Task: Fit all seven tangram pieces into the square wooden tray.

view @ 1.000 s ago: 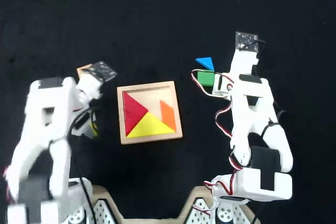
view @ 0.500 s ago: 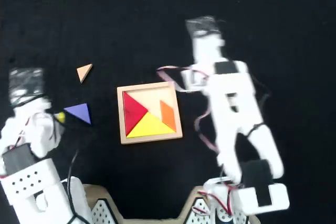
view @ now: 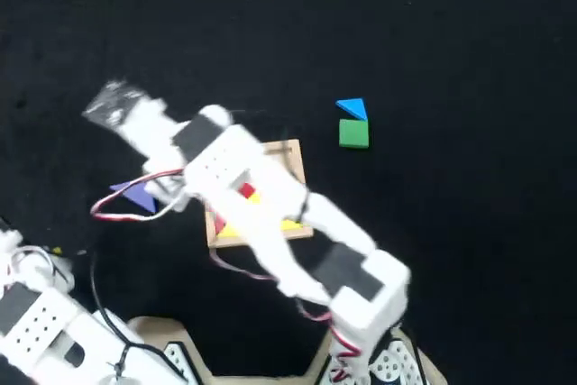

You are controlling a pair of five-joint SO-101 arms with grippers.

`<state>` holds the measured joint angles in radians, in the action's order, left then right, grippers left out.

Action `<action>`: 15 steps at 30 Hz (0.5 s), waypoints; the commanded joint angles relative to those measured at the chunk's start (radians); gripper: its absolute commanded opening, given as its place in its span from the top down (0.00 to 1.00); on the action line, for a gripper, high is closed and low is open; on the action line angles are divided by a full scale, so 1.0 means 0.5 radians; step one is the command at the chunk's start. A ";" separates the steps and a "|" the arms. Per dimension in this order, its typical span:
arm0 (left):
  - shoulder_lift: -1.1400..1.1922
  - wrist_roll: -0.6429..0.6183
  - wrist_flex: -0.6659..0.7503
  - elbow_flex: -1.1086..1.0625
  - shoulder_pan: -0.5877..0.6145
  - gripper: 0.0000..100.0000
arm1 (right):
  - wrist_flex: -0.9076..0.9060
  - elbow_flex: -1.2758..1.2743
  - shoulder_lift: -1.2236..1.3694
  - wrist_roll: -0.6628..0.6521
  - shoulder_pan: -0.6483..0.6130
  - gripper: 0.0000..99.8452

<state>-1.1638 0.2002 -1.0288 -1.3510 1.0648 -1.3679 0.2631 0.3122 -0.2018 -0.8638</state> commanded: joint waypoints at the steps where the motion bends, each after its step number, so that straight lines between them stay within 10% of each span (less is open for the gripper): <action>1: -0.021 0.157 0.061 -0.161 0.222 0.77 | -0.043 0.404 0.219 0.117 -0.104 0.78; 15: -0.021 0.255 0.058 -0.195 0.456 0.77 | -0.451 1.646 1.290 0.144 -0.221 0.67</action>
<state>-1.1638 0.3199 -1.0165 -1.4523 1.2981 -1.5551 0.9337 0.9106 -0.1389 -0.9620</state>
